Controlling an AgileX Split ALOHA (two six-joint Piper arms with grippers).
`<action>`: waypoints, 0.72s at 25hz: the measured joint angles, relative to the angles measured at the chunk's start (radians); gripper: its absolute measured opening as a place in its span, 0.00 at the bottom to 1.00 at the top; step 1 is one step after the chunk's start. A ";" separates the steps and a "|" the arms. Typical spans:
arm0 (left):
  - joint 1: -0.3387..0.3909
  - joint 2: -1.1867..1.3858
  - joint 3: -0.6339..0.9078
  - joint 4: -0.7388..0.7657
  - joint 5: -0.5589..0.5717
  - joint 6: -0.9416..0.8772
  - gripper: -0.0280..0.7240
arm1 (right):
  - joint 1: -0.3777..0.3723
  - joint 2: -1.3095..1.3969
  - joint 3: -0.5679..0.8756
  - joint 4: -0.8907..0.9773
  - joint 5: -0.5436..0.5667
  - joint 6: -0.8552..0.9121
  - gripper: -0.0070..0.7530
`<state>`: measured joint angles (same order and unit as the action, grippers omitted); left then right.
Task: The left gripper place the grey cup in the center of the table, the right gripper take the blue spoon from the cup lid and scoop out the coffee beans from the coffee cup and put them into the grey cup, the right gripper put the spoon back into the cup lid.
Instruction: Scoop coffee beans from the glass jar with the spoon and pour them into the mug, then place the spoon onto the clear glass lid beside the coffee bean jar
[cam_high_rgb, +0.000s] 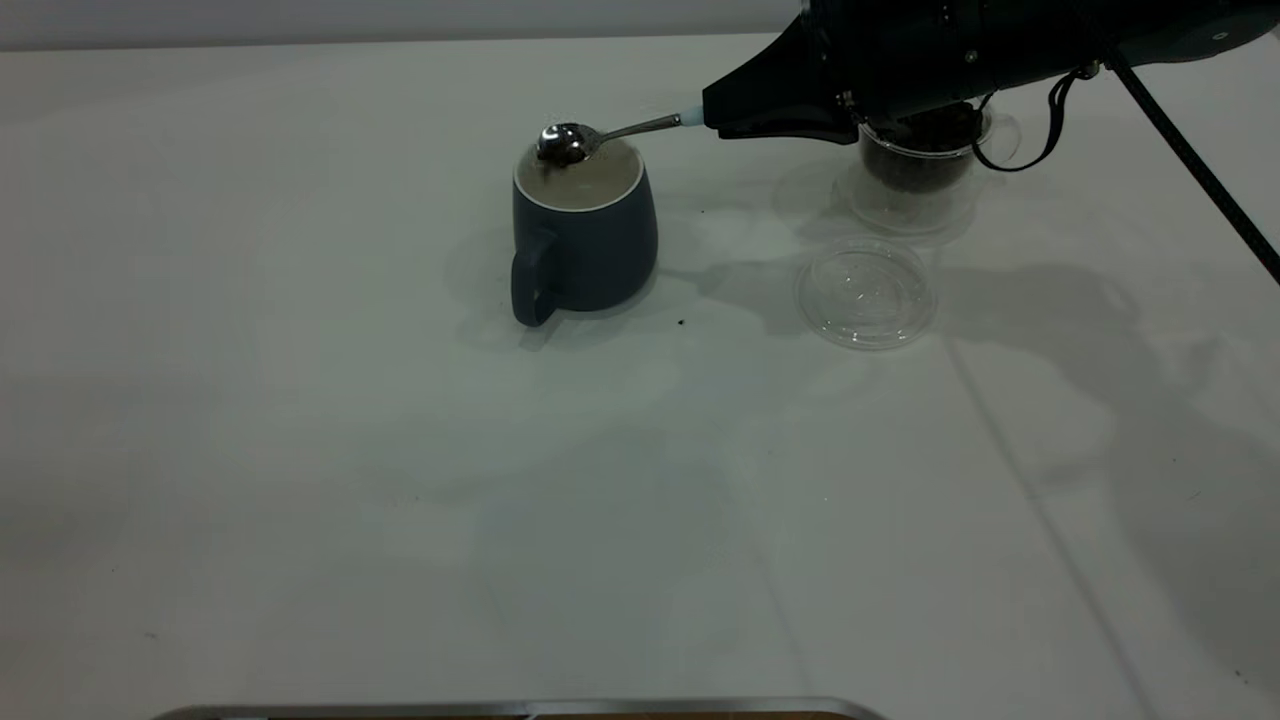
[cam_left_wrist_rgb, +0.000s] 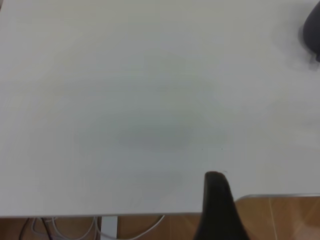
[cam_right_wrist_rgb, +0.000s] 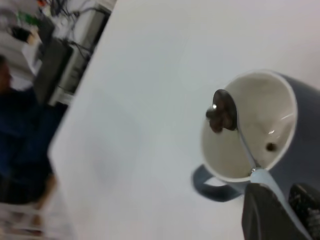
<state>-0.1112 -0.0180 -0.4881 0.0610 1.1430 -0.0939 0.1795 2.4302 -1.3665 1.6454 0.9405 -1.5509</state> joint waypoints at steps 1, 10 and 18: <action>0.000 0.000 0.000 0.000 0.000 0.000 0.79 | 0.000 0.000 0.000 0.000 -0.020 -0.030 0.15; 0.000 0.000 0.000 0.000 0.000 0.000 0.79 | 0.000 -0.040 0.000 -0.058 -0.089 -0.149 0.15; 0.000 0.000 0.000 0.000 0.000 0.001 0.79 | -0.002 -0.298 0.000 -0.356 -0.056 0.127 0.15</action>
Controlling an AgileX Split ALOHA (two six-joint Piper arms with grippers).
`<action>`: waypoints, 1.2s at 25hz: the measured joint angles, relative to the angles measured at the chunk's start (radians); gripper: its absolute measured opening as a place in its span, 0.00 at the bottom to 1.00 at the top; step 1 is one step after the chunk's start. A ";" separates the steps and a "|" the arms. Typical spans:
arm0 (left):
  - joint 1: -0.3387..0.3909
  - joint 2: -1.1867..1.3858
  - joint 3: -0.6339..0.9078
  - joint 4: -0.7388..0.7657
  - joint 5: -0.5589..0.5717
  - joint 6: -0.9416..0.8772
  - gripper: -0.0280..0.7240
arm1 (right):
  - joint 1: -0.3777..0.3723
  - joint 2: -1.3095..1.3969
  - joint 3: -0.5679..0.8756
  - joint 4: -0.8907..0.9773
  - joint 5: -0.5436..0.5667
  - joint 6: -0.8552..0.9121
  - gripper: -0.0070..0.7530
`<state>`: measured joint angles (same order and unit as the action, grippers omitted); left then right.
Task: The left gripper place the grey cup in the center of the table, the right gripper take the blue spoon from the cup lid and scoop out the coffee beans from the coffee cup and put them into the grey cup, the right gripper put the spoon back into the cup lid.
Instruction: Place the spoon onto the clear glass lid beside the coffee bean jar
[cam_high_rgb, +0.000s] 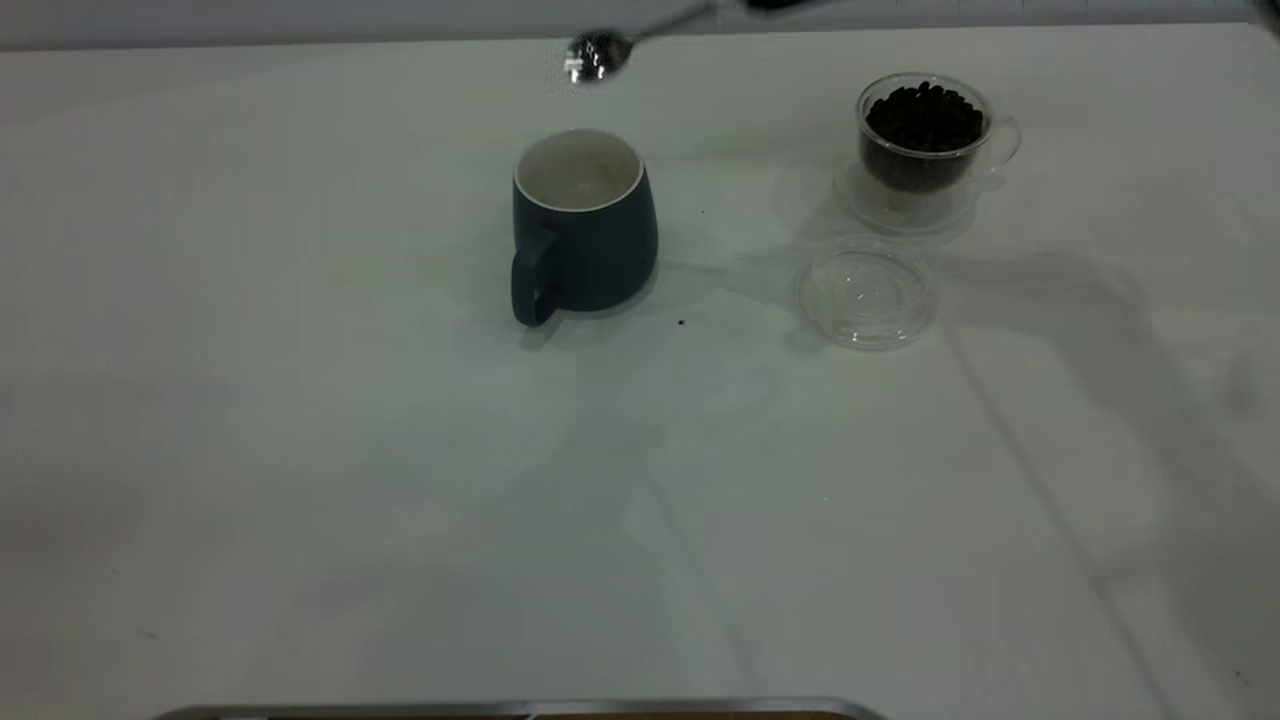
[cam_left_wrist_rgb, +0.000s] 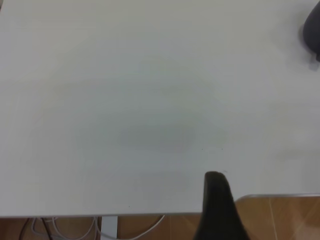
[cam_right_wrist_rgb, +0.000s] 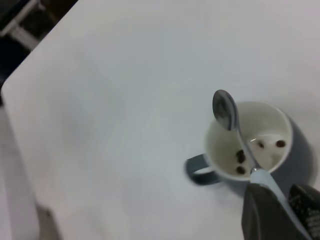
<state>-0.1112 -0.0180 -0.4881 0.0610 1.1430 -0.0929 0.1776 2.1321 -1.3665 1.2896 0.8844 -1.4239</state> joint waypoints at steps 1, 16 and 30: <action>0.000 0.000 0.000 0.000 0.000 0.000 0.79 | -0.005 -0.035 0.002 -0.040 0.021 0.042 0.15; 0.000 0.000 0.000 0.000 0.000 0.000 0.79 | -0.344 -0.019 0.309 -0.010 0.028 0.176 0.15; 0.000 0.000 0.000 0.000 0.000 -0.001 0.79 | -0.347 0.238 0.309 0.167 -0.027 0.079 0.15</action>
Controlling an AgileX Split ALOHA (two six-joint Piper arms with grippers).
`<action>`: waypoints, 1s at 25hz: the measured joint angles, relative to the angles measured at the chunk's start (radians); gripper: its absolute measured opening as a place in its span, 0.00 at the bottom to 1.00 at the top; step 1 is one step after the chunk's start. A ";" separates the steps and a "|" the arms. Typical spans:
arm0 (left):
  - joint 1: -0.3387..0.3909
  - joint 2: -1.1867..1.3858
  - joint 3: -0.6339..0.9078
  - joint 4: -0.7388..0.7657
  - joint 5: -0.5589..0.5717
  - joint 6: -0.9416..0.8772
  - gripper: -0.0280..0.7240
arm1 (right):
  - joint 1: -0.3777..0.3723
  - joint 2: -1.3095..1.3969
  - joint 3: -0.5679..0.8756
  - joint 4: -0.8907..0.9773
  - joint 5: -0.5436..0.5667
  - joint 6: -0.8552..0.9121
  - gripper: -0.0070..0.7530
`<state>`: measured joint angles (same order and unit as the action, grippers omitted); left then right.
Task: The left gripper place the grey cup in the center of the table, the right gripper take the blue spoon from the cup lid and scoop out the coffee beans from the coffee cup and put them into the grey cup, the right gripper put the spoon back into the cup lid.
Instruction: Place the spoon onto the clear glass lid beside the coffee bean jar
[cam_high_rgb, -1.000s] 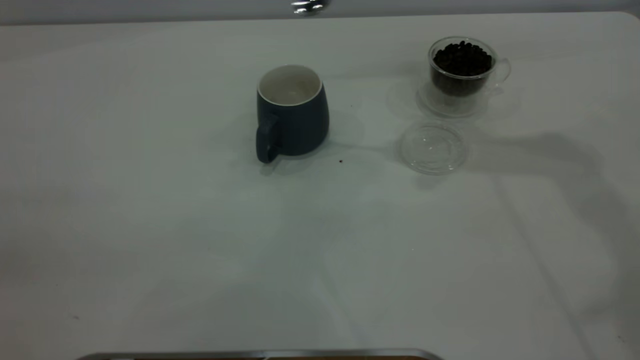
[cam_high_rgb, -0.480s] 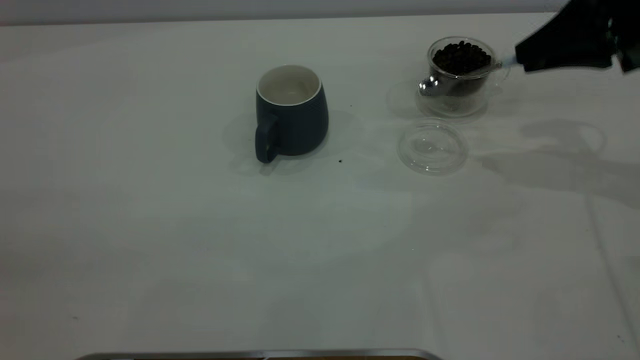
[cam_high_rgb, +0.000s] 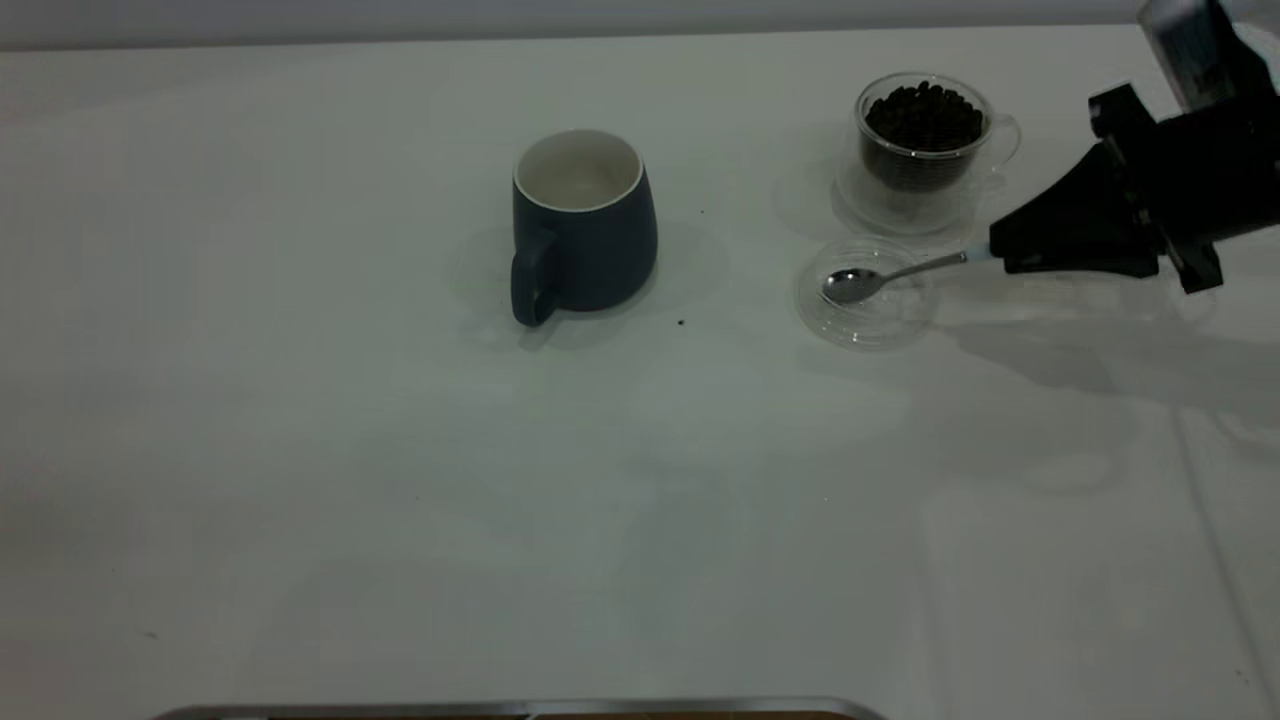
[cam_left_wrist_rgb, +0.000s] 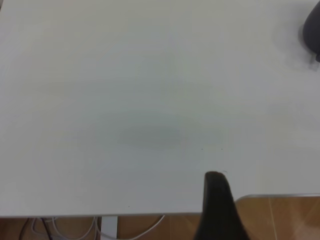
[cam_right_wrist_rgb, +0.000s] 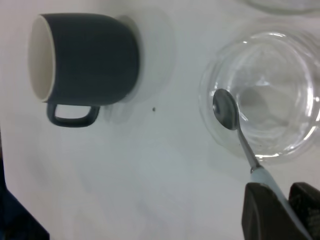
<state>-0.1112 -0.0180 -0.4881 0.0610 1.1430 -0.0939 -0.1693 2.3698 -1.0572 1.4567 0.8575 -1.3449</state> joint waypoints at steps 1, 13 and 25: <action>0.000 0.000 0.000 0.000 0.000 0.000 0.79 | 0.000 0.006 0.000 0.011 -0.003 -0.009 0.15; 0.000 0.000 0.000 0.000 0.000 0.000 0.79 | 0.000 0.071 -0.001 0.082 -0.002 -0.061 0.18; 0.000 0.000 0.000 0.000 0.000 0.000 0.79 | 0.000 0.078 -0.001 0.104 -0.056 -0.062 0.75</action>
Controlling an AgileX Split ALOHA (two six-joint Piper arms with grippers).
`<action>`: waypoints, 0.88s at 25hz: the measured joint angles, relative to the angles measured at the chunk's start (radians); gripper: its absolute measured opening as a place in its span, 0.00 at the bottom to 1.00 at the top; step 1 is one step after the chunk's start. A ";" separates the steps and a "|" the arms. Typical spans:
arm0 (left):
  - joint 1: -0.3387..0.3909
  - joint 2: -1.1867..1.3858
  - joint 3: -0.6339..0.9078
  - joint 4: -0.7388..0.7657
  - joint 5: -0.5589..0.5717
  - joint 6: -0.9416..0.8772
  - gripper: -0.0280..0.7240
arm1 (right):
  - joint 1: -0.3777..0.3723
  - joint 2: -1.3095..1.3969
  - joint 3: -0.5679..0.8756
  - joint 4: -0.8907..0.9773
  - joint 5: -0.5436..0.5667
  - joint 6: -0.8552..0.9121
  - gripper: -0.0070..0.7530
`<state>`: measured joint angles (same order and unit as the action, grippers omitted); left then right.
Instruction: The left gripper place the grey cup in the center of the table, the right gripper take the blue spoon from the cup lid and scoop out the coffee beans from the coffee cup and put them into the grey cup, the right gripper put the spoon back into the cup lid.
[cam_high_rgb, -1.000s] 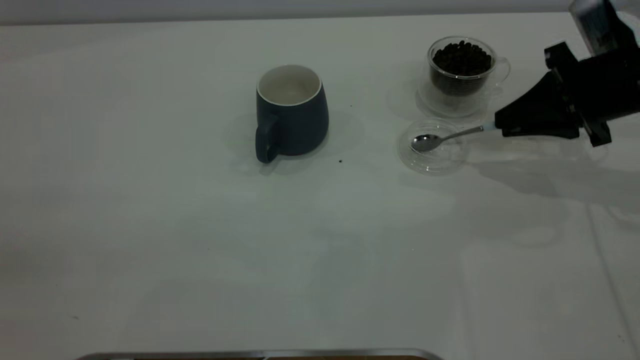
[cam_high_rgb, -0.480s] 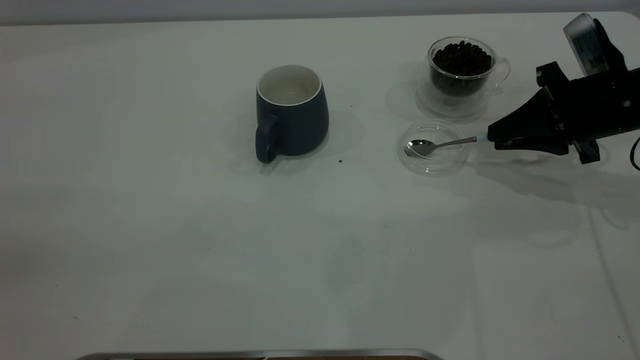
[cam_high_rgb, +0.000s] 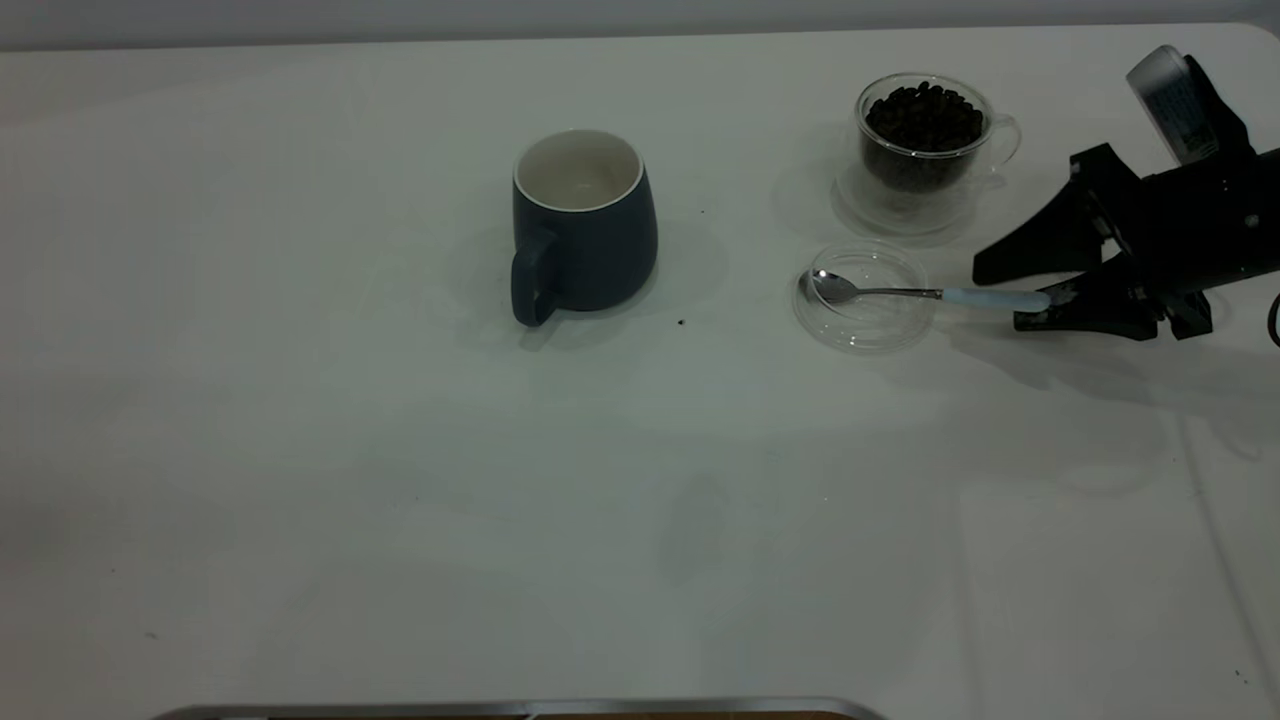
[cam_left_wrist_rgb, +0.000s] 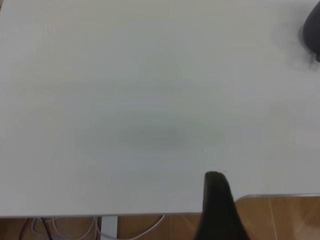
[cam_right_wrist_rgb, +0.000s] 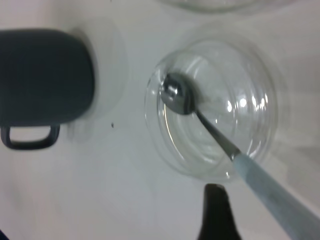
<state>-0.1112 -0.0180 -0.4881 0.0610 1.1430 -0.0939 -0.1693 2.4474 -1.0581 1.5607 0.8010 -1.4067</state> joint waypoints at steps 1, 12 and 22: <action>0.000 0.000 0.000 0.000 0.000 0.000 0.79 | 0.000 0.000 0.000 0.016 -0.002 0.000 0.78; 0.000 0.000 0.000 0.000 0.000 0.001 0.79 | 0.000 -0.128 0.000 -0.070 -0.197 0.007 0.81; 0.000 0.000 0.000 0.000 0.000 0.001 0.79 | 0.136 -0.633 0.101 -0.482 -0.179 0.355 0.78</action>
<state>-0.1112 -0.0180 -0.4881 0.0610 1.1430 -0.0928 -0.0337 1.8148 -0.9575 1.0786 0.6221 -1.0520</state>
